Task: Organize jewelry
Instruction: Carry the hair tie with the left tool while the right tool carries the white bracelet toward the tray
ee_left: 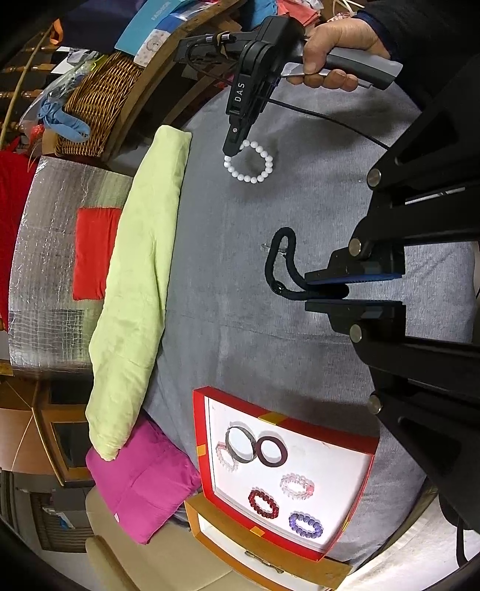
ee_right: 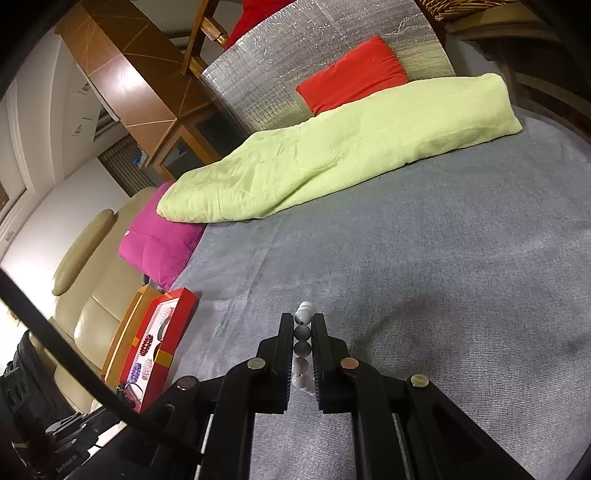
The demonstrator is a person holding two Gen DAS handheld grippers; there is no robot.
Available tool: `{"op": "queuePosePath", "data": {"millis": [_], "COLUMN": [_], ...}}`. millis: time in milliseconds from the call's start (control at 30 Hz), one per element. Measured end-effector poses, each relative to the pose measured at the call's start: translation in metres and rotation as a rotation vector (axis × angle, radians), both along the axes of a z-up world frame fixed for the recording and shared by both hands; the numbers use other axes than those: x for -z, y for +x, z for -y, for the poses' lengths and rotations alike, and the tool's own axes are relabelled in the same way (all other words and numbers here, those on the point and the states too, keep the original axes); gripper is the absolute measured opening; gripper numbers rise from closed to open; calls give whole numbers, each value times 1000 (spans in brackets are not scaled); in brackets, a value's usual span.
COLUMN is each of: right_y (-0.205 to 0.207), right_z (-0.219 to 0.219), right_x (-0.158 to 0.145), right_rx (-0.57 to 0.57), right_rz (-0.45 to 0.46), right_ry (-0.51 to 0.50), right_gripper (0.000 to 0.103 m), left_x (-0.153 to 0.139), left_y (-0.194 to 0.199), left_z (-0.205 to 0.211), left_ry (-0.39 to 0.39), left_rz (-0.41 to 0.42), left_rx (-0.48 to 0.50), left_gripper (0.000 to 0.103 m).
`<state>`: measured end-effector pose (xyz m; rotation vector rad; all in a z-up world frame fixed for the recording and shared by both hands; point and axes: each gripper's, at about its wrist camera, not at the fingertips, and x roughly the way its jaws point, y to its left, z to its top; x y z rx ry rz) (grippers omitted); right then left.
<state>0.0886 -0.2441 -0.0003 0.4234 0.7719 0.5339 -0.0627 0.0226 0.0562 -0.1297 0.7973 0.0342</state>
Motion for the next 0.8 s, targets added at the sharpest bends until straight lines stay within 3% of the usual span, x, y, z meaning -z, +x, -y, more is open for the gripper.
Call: {"op": "queuePosePath", "data": {"millis": [800], "right_y": [-2], "right_z": [-1], "right_x": [-5], "right_rx": [-18], "right_rz": [19], "right_ry": [13], "right_gripper": [10], "left_x": [-14], "left_y": [-5], "left_z": [1], "left_ry": [12], "left_rz": [25], "left_rx": [-5], "left_gripper": [7]}}
